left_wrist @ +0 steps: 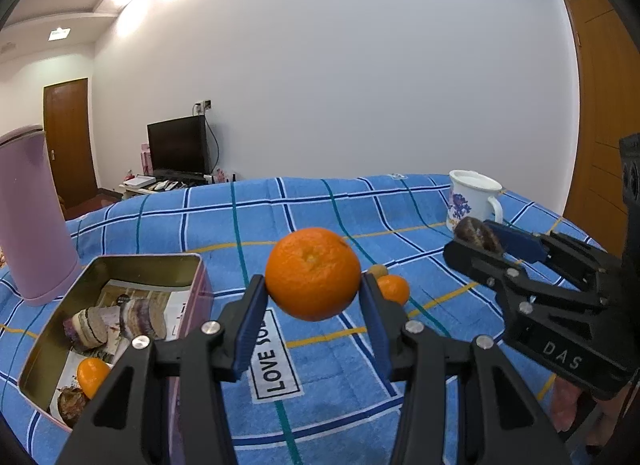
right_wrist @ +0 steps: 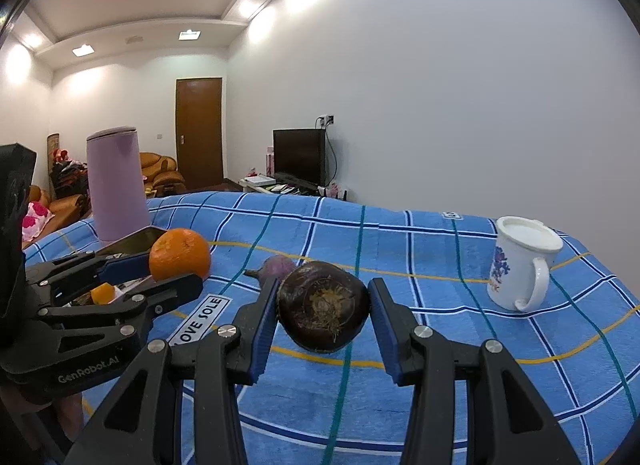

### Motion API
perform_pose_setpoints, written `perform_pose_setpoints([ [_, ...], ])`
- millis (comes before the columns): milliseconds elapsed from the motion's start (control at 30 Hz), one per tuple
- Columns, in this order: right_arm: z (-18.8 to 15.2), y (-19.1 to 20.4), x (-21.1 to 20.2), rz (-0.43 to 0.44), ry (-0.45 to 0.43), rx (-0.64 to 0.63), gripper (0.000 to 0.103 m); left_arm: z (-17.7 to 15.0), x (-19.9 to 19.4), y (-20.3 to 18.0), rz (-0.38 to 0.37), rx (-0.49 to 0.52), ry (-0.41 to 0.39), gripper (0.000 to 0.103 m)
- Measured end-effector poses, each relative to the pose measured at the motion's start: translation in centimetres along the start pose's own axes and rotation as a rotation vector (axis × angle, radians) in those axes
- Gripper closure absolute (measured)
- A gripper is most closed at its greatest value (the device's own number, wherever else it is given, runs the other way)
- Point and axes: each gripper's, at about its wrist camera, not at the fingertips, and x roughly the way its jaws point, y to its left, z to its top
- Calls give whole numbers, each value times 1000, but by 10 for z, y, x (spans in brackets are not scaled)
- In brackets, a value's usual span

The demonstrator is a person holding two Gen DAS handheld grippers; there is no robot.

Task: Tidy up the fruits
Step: 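Carry the large orange and the dark fruit over the pink tin with both tools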

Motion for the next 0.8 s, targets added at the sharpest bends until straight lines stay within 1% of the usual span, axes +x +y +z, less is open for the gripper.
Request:
perform_pose_setpoints([
  [233,1,11,7,37,24,12,57,-3,-2,12,17,-15,16,54],
  [533,2,33,14,73,28,-12,56,-6,-10,25,26,-17,13,54],
  [800,5,53,22,110,39,-39,56,-9,-15,41,51,-36,20,54],
])
